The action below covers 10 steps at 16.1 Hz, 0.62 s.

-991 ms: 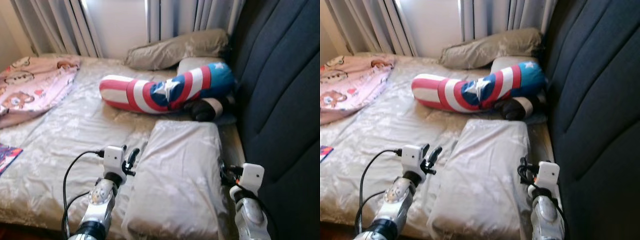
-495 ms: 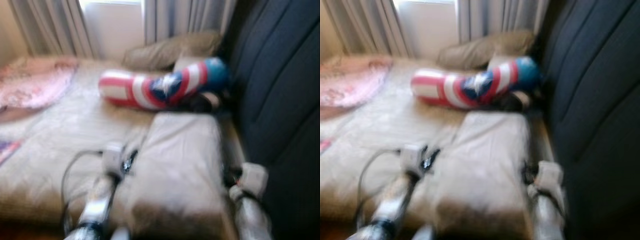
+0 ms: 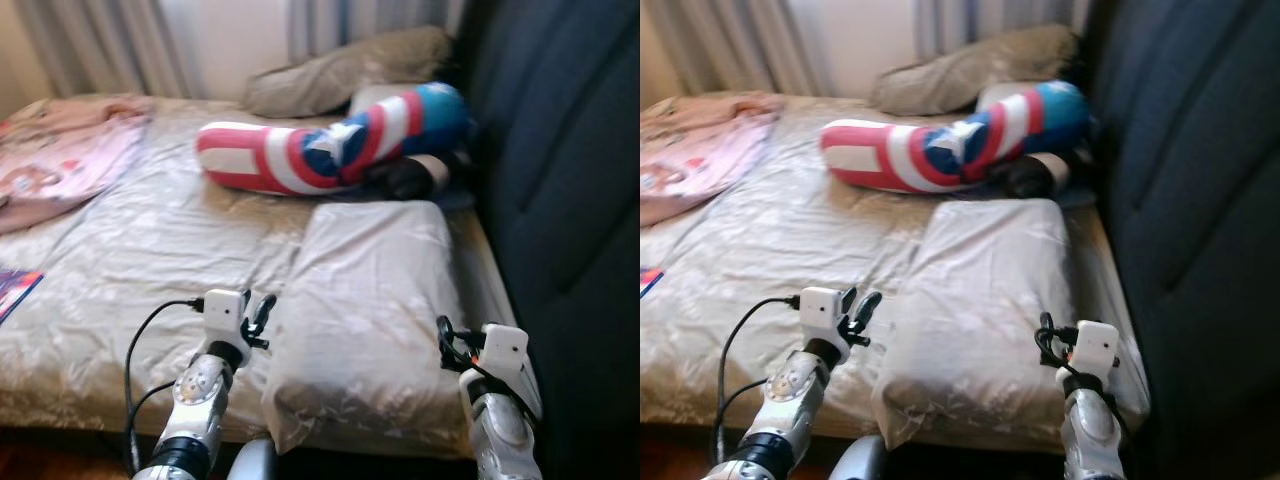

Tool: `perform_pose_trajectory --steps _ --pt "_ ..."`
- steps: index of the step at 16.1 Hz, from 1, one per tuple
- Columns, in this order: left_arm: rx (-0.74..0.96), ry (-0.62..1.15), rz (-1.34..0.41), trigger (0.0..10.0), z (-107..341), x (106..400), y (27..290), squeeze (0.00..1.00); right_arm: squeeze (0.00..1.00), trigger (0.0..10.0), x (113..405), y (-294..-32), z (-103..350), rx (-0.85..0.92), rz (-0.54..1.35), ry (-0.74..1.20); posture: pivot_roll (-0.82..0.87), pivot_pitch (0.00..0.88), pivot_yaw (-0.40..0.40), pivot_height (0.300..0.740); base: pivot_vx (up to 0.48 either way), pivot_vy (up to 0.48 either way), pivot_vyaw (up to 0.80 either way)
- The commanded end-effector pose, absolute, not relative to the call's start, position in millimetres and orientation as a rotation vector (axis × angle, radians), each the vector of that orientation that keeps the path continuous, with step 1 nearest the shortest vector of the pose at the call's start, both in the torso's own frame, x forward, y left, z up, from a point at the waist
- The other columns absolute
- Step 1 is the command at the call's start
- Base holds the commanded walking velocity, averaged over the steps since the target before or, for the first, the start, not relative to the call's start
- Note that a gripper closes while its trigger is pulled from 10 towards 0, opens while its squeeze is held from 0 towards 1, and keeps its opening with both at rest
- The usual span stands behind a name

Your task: Clean up the room

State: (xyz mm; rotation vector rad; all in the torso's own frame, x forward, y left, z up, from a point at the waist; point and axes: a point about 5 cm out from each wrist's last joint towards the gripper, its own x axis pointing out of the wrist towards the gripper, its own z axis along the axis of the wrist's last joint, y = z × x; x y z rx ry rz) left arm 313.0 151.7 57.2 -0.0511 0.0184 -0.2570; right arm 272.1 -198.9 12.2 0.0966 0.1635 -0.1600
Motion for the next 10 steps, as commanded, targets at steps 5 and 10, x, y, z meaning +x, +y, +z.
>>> perform_pose_trajectory --steps 5,10 --pt "-0.078 0.023 -0.302 10.0 61.3 315.6 150.4 0.0 0.0 10.0 277.0 -199.1 16.4 0.128 -0.182 0.148 -0.01 0.016 -0.038 0.656 0.0 0.0 0.0" --pt "-0.078 0.029 -0.309 10.0 61.3 316.1 150.5 0.0 0.0 10.0 280.0 -203.9 19.6 0.133 -0.194 0.137 -0.02 0.013 -0.037 0.656 0.341 0.0 -0.31"
